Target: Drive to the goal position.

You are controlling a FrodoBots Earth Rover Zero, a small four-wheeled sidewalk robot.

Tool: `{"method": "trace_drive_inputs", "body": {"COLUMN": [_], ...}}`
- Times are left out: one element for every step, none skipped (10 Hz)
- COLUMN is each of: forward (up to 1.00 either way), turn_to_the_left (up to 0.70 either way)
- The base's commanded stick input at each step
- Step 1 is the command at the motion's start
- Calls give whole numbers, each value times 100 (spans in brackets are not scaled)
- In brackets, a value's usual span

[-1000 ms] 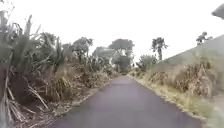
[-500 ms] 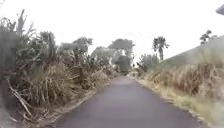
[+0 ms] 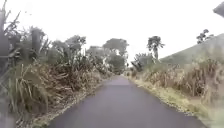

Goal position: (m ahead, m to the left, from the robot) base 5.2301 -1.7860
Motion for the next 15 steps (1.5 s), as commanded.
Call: {"method": "trace_drive_inputs", "body": {"forward": [70, 70, 70, 70, 70, 70, 70, 70, 70, 70, 70, 70, 70, 70, 70], "turn_to_the_left": [0, 0, 0, 0, 0, -17, -31, -6, 0, 0, 0, 0, 0, 0, 0]}}
